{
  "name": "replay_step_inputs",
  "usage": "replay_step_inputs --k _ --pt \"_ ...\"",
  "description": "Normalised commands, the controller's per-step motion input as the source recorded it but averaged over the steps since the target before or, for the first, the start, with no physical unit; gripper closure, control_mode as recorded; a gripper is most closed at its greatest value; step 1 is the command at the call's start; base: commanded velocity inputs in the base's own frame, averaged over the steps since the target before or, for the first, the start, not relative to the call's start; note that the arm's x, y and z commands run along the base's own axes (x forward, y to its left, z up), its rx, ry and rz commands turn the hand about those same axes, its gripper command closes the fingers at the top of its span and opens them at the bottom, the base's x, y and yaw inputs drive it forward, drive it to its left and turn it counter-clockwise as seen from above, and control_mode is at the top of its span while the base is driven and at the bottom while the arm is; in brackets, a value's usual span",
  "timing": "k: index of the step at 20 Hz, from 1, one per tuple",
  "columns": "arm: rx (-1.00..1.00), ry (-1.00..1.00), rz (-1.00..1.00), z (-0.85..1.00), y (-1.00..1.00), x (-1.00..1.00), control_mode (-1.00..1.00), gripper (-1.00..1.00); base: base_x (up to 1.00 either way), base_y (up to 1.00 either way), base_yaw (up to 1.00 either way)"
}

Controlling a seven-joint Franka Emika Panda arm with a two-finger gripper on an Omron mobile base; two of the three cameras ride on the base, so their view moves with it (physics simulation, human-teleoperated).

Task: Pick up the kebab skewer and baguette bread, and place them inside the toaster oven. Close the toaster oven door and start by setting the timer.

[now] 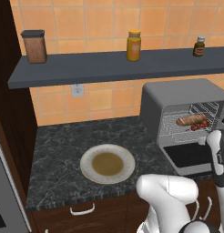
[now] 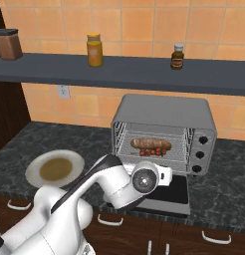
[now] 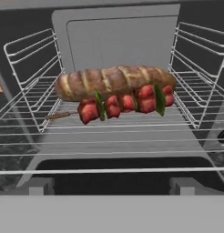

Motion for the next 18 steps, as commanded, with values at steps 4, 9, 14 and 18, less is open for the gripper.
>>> replay_step_inputs --k 4,9,14,18 --pt "0.00 0.00 0.00 0.00 0.00 0.14 -1.00 -1.00 0.00 0.00 0.00" --pt "0.00 0.00 0.00 0.00 0.00 0.16 -1.00 -1.00 0.00 0.00 0.00" --pt "0.00 0.00 0.00 -0.04 0.00 0.12 -1.00 -1.00 0.00 0.00 0.00" --pt "0.00 0.00 0.00 -0.18 0.00 0.00 -1.00 -1.00 0.00 0.00 0.00"
